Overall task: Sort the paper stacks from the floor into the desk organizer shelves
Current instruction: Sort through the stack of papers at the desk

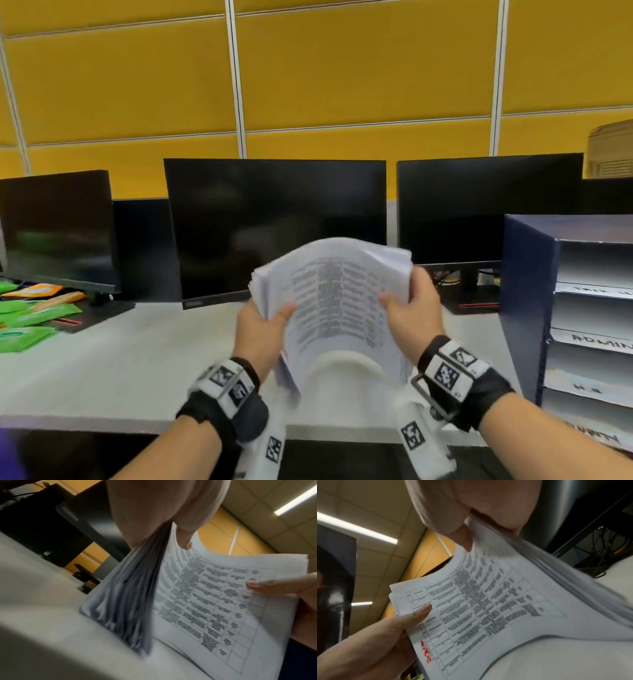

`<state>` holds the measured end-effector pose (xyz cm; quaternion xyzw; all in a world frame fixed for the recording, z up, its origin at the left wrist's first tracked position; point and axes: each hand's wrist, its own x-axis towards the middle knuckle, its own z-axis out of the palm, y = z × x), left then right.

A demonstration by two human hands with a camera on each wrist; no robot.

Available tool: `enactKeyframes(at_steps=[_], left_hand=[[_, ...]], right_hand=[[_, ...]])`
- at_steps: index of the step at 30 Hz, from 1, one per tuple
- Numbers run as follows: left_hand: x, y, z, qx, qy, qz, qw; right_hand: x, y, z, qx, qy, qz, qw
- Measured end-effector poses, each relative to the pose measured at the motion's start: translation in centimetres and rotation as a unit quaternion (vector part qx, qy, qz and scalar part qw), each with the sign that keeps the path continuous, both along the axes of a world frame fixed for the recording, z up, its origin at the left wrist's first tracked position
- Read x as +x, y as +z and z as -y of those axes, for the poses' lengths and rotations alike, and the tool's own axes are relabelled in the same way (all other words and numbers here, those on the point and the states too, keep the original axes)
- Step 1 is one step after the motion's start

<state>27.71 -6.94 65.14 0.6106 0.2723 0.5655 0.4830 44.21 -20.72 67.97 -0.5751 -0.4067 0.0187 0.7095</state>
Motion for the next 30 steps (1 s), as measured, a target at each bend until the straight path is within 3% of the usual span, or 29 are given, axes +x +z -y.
enactKeyframes(at_steps=[3,6,14,17,19,22,25,27,30], left_hand=[[0.3,-2.2,0.3,-0.03,0.004,-0.023,0.999],[-0.6,-1.6,-0.8,-0.03,0.032,-0.017,0.999],[-1.1,-0.4,-0.6,-0.016,0.016,-0.025,0.999],[-1.6,-0.3,-0.7,-0.012,0.007,-0.031,0.999],[-1.9,-0.2,-0.8,-0.02,-0.007,-0.033,0.999],[-2.1,-0.2,-1.0,-0.033,-0.016,-0.034,0.999],[-2.3,-0.2,-1.1,-0.04,-0.02,-0.039,0.998],[-2.3,-0.1,-0.8,-0.042,-0.027,-0.043,0.998],[-1.9,0.7,-0.2,-0.017,-0.021,-0.027,0.999]], right_hand=[[0.4,-2.1,-0.4,-0.06,0.02,-0.022,0.998],[2.2,-1.3,0.0,-0.038,0.006,-0.031,0.999],[3.3,-0.1,0.2,-0.027,-0.073,0.077,0.994],[3.7,0.4,0.3,-0.084,-0.116,0.181,0.973],[4.0,0.8,0.4,-0.113,-0.135,0.209,0.962],[4.2,1.1,0.5,-0.092,-0.136,0.189,0.968],[4.7,0.4,0.7,-0.046,-0.042,0.037,0.997],[5.0,-0.3,0.8,-0.042,0.024,-0.052,0.998],[4.1,0.0,0.9,-0.034,-0.008,-0.023,0.999]])
